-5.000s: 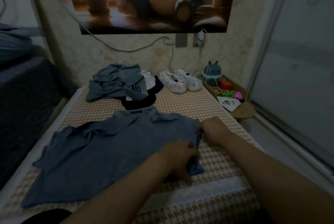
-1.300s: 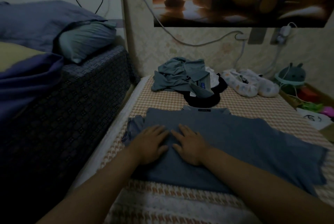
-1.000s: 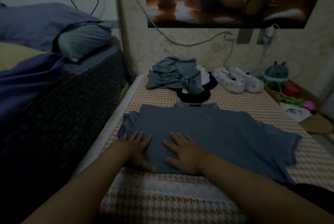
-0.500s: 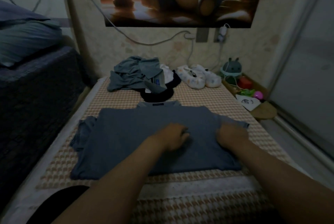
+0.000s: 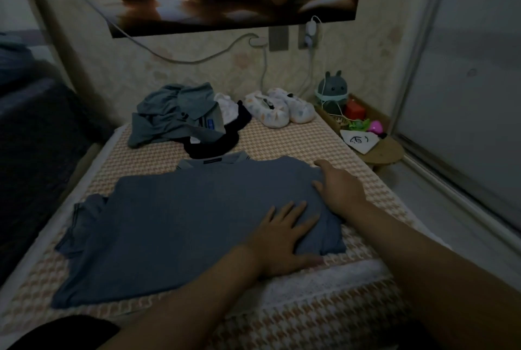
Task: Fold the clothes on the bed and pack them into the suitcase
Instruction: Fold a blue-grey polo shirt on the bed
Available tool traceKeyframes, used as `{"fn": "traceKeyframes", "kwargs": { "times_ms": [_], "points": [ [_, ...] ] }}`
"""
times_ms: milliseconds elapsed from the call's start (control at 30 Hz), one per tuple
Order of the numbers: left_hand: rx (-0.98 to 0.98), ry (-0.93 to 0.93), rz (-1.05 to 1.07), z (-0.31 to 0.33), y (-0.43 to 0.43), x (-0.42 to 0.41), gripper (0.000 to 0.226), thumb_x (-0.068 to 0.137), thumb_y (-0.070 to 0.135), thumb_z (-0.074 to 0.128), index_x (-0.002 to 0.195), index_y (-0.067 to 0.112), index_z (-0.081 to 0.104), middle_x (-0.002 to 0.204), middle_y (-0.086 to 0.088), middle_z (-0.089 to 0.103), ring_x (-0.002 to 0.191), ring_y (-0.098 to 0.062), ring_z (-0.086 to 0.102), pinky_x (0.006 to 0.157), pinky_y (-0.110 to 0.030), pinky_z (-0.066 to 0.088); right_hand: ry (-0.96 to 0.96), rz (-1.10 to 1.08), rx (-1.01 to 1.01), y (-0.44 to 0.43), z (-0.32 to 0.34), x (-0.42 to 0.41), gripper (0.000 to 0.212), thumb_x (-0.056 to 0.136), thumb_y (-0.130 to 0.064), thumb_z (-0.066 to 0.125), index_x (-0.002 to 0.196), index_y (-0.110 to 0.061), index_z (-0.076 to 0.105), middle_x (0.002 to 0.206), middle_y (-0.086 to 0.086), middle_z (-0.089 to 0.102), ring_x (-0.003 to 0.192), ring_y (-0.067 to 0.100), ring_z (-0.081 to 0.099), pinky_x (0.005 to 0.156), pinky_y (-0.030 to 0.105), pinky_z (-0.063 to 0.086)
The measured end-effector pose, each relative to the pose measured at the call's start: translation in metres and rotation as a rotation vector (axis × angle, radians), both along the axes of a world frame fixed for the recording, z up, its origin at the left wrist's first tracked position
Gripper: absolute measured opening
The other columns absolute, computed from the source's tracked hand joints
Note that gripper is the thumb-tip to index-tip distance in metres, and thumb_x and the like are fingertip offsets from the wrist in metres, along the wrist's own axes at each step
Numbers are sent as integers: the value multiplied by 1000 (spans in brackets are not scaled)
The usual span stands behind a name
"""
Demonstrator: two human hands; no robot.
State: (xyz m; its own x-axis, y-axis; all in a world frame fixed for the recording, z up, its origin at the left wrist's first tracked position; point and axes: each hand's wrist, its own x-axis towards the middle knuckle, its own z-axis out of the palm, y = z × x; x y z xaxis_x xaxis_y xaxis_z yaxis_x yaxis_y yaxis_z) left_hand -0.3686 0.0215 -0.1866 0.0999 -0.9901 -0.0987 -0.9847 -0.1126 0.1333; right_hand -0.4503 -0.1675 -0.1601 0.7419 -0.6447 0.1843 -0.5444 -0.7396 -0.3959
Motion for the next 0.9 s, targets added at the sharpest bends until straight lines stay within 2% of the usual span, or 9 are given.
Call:
{"fn": "traceKeyframes", "kwargs": {
  "times_ms": [100,167,233,300,433,600,667,800,900],
  "points": [
    [52,29,-12,2,0,-6,79,85,80,25,147,49,-13,159,10,-21,146,-17,-23,117,-51,-12,100,32,-6,-7,-4,-3,37,95,-35,53,129,-20,52,118,7,63,99,26,61,75,33,48],
    [-20,98,-8,13,-6,2,67,88,76,28,148,50,14,161,8,8,147,-15,6,120,-47,4,42,-21,18,-17,1,-5,33,97,-36,47,122,-19,59,121,8,59,102,27,58,80,35,47],
    [-222,269,5,28,-17,12,45,97,57,39,134,35,52,140,3,50,125,-14,45,109,-40,34,74,-132,-51,-33,7,-7,39,98,-36,42,127,-16,58,130,12,50,114,31,50,90,38,43],
    [-380,305,55,34,-37,24,34,99,37,44,117,17,64,118,-1,64,107,-16,56,97,-39,43,254,-199,-86,-48,9,-12,48,97,-44,38,130,-13,54,138,17,43,124,34,42,100,42,38],
    [-447,139,141,28,-81,37,48,96,41,32,131,16,53,133,-5,54,123,-22,47,107,-37,36,309,-225,116,-57,3,-12,59,81,-68,49,107,-17,64,122,12,59,109,30,54,90,36,44],
    [-63,40,207,0,-109,35,66,98,59,21,154,28,8,162,-3,5,148,-23,4,120,-45,4,81,-223,162,-62,5,-10,29,85,-38,60,67,-15,59,79,6,61,78,26,61,55,26,42],
    [2,0,219,-6,-113,35,59,99,56,24,152,30,18,160,-1,17,146,-24,16,118,-47,12,30,-224,236,-63,1,-11,27,88,-32,60,68,-14,56,75,5,59,75,25,61,47,24,34],
    [-303,144,207,15,-142,51,31,99,31,36,108,13,60,112,-9,61,104,-26,56,92,-44,45,30,-253,287,-72,-6,-11,34,78,-47,67,69,-17,54,80,6,62,77,24,61,50,25,37],
    [-256,108,163,36,-170,55,38,95,13,50,133,13,52,133,-9,53,122,-25,49,103,-36,39,-44,-204,387,-78,-4,-8,19,77,-30,71,75,-13,63,83,7,64,80,25,62,60,28,48]
  ]
}}
